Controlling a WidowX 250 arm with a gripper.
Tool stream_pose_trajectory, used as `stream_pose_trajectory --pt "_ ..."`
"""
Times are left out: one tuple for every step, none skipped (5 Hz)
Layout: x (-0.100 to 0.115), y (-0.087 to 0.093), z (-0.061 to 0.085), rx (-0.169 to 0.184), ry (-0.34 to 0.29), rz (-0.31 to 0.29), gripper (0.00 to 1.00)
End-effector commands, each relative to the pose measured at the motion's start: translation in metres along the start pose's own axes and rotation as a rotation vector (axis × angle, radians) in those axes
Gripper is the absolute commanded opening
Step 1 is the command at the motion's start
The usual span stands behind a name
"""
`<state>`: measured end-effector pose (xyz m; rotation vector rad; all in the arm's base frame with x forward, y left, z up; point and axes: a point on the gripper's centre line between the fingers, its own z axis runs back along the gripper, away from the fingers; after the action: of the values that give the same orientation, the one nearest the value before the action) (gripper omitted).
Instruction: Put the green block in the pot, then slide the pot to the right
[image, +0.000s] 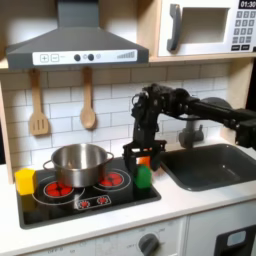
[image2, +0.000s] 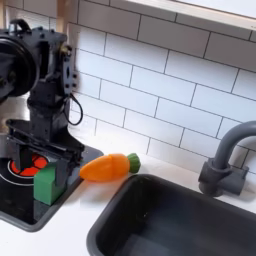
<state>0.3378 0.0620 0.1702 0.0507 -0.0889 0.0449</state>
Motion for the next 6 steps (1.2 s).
stream_pose_trajectory --pt "0.000 0.000 -0.012 -0.001 0.024 -0.009 1.00" --pt "0.003 0.001 -0.018 -0.004 0.035 -0.014 1.00" --pt "0.003 -0.001 -0.026 -0.008 0.056 -0.024 1.00" --pt "0.002 -0.002 -0.035 -0.013 0.080 -0.033 1.00" --pt "0.001 -0.001 -0.038 -0.012 0.090 -0.030 1.00" --pt "0.000 0.000 -0.038 -0.011 0.090 -0.031 1.00"
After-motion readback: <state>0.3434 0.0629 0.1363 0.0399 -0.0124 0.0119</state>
